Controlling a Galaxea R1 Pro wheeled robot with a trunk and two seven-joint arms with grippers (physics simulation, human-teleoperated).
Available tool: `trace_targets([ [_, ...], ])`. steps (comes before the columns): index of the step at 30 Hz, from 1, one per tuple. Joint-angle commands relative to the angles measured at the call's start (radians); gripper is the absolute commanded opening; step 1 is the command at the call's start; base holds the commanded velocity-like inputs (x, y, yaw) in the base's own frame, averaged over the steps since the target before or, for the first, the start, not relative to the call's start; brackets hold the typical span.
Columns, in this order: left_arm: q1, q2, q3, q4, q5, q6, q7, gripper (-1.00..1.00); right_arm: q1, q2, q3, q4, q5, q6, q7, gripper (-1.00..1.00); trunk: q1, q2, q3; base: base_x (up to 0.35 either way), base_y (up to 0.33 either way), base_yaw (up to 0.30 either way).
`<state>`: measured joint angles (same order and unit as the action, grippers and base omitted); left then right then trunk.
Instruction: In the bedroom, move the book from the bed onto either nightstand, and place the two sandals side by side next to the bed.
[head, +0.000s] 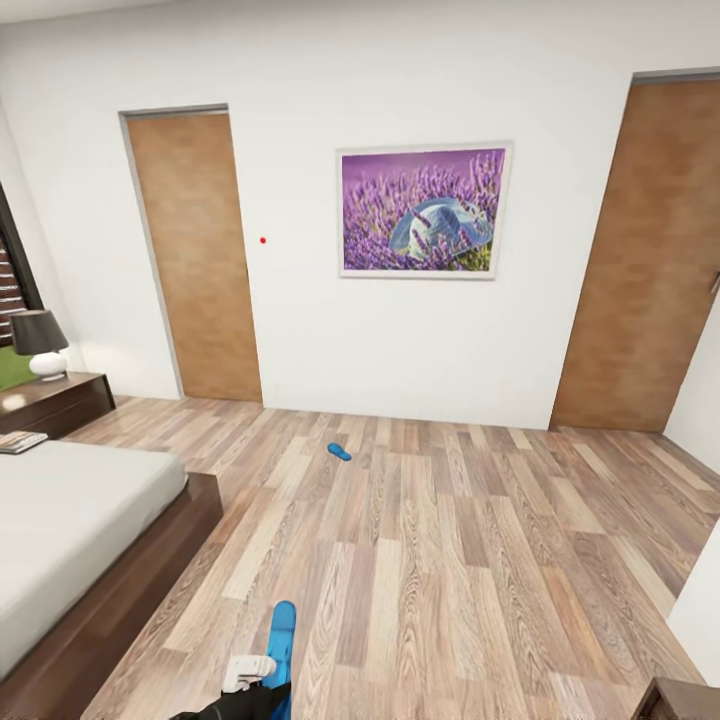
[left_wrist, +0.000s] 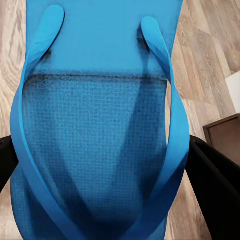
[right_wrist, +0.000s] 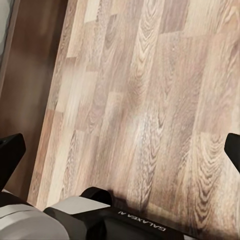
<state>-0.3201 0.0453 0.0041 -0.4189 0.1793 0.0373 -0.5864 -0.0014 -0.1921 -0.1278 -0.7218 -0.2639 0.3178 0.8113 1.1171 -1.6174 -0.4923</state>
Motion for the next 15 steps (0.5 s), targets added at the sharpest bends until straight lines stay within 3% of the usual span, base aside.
trace_targets([
  [1,0.000,0.000,0.000,0.001,0.006,0.003,-0.006,-1.00,0.000,0.000,-0.001,-0.001,-0.008,0.009,0.002,1.00,0.000,-0.001,-0.003,0.000,0.000,0.000],
  [5,0.000,0.000,-0.021,0.004,0.005,0.001,-0.042,-1.00,0.000,-0.001,-0.001,-0.001,-0.008,0.009,0.002,1.00,0.000,-0.001,-0.009,0.000,0.000,0.000],
  [10,0.000,0.001,-0.133,0.014,0.006,-0.040,-0.145,-1.00,0.000,-0.001,-0.001,-0.001,-0.008,0.009,0.002,1.00,0.000,-0.001,-0.017,0.000,0.000,0.000],
  [13,0.000,0.001,-0.151,0.020,0.007,-0.071,-0.141,-1.00,0.000,-0.001,-0.001,-0.001,-0.008,0.009,0.002,1.00,0.000,-0.001,-0.022,0.000,0.000,0.000],
  [14,0.000,0.001,-0.153,0.025,0.007,-0.078,-0.123,-1.00,0.000,-0.001,-0.001,-0.001,-0.008,0.009,0.002,1.00,0.000,-0.001,-0.023,0.000,0.000,0.000],
  [15,0.000,0.001,-0.155,0.032,0.007,-0.086,-0.062,-1.00,0.000,-0.001,-0.001,-0.001,-0.008,0.009,0.002,1.00,0.000,-0.001,-0.025,0.000,0.000,0.000],
])
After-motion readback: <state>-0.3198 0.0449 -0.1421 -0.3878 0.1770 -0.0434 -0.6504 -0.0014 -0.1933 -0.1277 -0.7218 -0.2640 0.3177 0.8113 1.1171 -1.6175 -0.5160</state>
